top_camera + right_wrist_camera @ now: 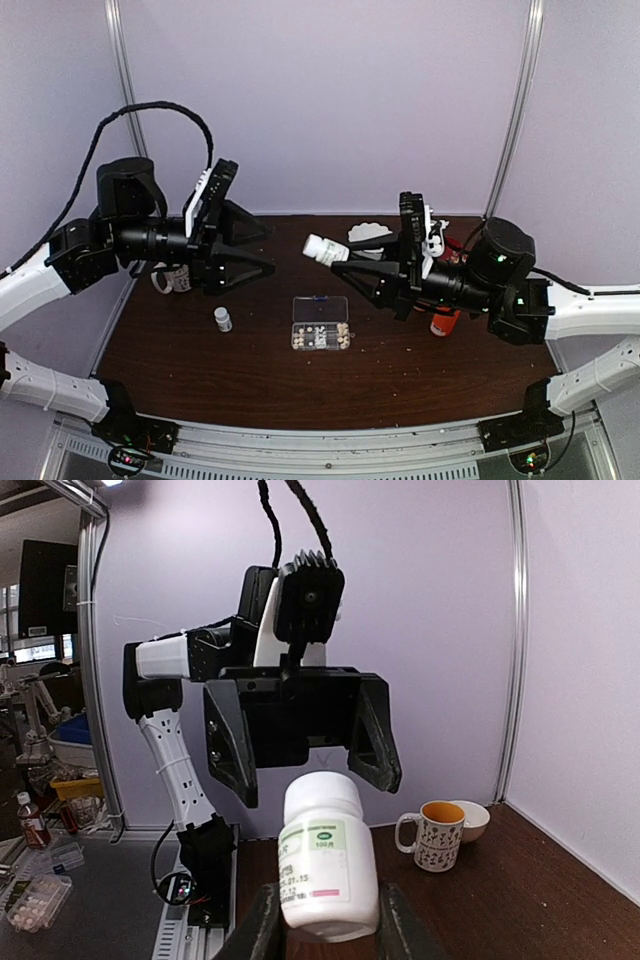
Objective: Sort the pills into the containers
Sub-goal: Pass from the left arm to the right, then unscrew the lid of the pill bottle from the pill bottle.
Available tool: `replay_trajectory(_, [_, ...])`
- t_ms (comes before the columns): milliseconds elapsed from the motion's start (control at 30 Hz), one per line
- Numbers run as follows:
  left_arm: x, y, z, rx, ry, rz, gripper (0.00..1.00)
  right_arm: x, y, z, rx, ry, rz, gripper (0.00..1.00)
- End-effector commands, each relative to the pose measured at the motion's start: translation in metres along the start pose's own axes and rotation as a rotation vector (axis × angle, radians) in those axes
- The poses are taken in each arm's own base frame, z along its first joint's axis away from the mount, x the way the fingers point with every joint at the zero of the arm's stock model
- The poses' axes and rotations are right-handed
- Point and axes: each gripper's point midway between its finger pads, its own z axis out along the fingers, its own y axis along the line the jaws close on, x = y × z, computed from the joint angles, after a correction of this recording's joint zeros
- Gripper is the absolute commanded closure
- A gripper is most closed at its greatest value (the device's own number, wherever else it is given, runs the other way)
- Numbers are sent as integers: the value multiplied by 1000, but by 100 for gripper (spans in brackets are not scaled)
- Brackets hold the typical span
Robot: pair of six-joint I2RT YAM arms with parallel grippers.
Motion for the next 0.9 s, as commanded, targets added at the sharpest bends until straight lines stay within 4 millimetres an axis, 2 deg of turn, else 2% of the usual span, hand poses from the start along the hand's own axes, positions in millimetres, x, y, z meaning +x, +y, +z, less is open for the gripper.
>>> replay_trajectory(0, [4, -5, 4, 29, -24, 351, 22, 8, 13, -8, -58, 36, 88, 88])
replay_trajectory(100, [8, -1, 7, 16, -11, 434, 24, 10, 17, -9, -79, 51, 126, 89])
replay_trajectory(167, [9, -6, 8, 44, -24, 510, 25, 13, 20, -8, -97, 62, 148, 92])
replay_trajectory(333, [9, -21, 9, 124, -59, 641, 25, 19, 21, -3, -109, 89, 192, 92])
replay_trajectory(867, [14, -28, 13, 147, -66, 686, 37, 17, 26, 19, -165, 94, 253, 92])
